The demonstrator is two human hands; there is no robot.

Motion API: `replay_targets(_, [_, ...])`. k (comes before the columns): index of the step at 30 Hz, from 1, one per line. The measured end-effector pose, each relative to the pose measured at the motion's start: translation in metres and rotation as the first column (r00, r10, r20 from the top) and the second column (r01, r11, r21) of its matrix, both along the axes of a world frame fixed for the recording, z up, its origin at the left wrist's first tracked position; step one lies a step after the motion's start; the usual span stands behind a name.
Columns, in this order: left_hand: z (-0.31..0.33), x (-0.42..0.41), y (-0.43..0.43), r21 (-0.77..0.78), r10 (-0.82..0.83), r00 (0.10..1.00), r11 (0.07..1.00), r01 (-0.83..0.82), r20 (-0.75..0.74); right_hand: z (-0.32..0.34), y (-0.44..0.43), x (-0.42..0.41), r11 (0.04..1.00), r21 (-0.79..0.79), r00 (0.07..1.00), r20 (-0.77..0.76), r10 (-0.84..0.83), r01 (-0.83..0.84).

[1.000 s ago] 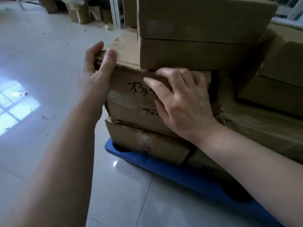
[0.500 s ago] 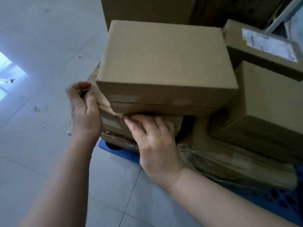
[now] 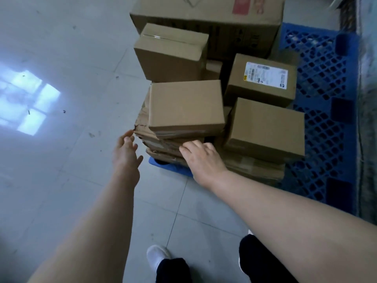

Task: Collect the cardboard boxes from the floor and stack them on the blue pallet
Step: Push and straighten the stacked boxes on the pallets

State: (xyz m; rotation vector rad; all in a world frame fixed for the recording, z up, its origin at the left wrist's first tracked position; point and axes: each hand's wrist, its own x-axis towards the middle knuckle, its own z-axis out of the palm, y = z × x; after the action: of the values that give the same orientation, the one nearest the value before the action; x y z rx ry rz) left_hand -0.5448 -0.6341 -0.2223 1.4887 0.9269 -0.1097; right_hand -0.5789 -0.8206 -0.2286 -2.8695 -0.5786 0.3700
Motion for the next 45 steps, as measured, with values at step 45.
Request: replay_targets(45, [0.06, 0.158, -0.11, 0.457, -0.786, 0.226, -0.08, 0.886, -0.575, 0.06, -0.109, 0.084, 0.552, 0.14, 0.558, -0.391, -0.732, 0.822])
